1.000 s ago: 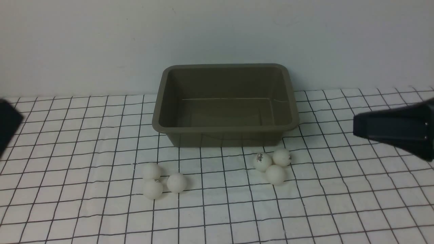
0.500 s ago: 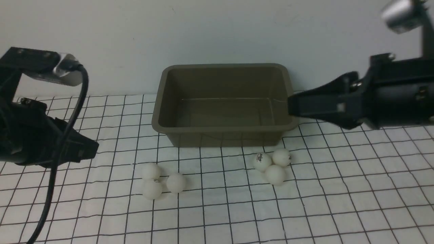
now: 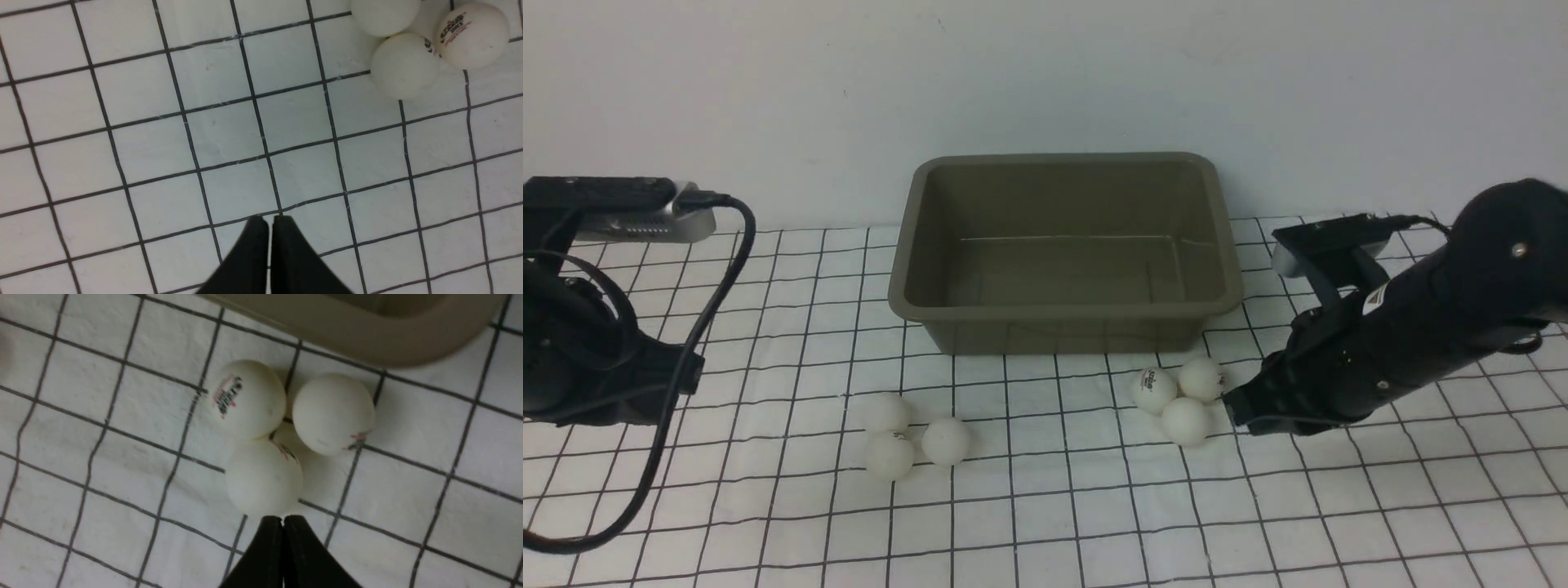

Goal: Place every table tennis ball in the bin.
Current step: Use the right arm to clamp the table tennis ball closest to it

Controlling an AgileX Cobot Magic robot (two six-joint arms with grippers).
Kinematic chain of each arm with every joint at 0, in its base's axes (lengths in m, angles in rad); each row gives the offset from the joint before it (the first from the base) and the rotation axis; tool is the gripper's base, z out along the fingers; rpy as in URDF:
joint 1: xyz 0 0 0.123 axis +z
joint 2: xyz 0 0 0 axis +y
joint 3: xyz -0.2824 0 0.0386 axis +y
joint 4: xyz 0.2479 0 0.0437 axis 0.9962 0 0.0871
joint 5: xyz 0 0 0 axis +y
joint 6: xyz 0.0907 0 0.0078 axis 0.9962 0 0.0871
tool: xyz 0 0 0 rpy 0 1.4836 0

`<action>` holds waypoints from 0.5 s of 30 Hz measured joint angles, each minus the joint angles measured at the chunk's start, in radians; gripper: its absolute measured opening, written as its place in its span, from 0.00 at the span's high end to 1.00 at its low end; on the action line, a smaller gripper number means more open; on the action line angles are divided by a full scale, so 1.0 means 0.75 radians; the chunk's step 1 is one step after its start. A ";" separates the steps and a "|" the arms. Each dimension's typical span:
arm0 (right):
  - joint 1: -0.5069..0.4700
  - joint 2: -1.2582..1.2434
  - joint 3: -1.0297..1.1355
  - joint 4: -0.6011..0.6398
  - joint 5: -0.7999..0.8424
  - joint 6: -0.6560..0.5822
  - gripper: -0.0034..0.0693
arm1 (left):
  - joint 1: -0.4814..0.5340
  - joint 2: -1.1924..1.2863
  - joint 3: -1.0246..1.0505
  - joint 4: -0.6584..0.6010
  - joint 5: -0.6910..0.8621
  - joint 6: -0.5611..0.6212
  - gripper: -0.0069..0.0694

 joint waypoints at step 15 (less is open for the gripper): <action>0.205 0.177 -0.159 -0.456 0.165 0.487 0.95 | 0.000 0.060 0.000 0.000 -0.042 0.004 0.91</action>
